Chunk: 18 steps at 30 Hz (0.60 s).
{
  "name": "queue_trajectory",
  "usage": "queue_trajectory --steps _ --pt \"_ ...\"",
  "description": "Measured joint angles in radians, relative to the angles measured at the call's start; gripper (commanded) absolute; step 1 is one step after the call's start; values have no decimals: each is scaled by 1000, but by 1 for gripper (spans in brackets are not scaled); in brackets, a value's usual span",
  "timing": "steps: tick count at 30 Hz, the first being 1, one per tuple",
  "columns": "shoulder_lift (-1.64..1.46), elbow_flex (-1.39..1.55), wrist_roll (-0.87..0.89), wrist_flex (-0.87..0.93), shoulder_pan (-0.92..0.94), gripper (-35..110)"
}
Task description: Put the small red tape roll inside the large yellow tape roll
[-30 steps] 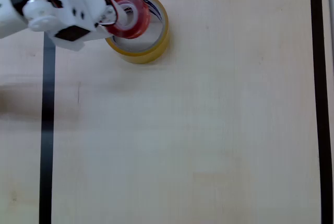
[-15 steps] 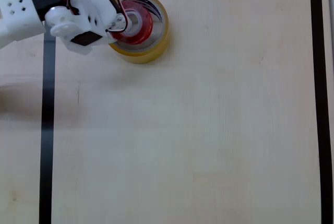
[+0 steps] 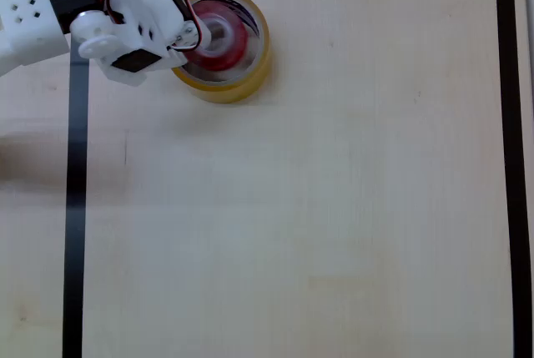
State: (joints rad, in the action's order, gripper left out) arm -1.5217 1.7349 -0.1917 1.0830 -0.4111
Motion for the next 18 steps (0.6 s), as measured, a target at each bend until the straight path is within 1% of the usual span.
queue_trajectory --steps 1,9,12,18 --pt "0 8 0 -8 0 15" --pt "0 9 0 -28 12 14" --pt "-25 -43 0 35 34 14" --pt "-163 -259 0 189 84 14"
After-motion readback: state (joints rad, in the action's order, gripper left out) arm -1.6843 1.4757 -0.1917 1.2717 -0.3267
